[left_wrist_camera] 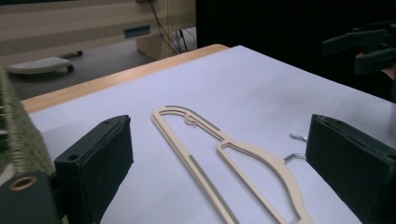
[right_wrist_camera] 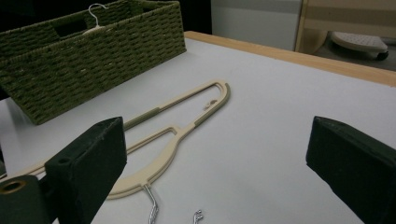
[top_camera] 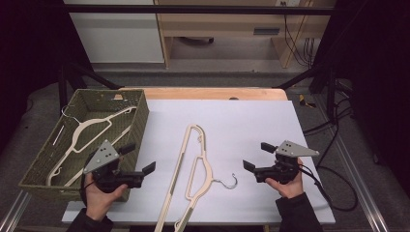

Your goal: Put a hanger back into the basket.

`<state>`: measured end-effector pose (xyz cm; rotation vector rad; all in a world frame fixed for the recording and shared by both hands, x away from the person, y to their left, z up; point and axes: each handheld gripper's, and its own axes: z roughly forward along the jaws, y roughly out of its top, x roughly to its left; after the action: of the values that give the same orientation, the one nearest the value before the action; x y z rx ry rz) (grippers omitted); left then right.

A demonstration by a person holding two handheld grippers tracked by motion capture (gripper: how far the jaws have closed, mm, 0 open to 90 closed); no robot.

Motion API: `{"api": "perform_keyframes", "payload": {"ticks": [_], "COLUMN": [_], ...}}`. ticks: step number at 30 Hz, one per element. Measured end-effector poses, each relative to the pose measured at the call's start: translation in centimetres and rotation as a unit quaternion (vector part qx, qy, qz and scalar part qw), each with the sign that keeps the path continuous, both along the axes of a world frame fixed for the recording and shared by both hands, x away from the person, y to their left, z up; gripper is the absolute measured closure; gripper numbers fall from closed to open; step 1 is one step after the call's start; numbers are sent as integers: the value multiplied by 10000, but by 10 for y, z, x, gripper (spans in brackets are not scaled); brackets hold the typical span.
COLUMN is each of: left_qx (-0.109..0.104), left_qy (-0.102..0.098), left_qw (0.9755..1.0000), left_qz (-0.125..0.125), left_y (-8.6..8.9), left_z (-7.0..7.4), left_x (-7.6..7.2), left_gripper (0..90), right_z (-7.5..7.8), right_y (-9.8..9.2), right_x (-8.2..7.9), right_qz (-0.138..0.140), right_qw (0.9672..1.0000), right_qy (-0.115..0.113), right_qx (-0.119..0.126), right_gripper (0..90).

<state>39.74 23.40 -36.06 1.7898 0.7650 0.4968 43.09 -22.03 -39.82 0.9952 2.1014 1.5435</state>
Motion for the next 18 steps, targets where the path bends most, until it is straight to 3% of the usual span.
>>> {"api": "perform_keyframes", "payload": {"ticks": [5,13,18], "left_qx": [186,366,483], "left_qy": [26,372,472], "left_qw": [9997,9980,9969], "left_qz": [-147,-348,-414], "left_y": [-13,-25,-29], "left_z": [-10,-33,-43], "left_x": [-1,1,1], "left_gripper": [75,77,86], "right_z": [-2,-10,-19], "right_y": [7,23,34], "right_x": [0,0,0], "right_qz": [85,327,503], "right_qw": [10000,9992,9976], "right_qy": [15,139,274], "right_qx": [-21,-207,-395], "right_gripper": [77,146,183]}}
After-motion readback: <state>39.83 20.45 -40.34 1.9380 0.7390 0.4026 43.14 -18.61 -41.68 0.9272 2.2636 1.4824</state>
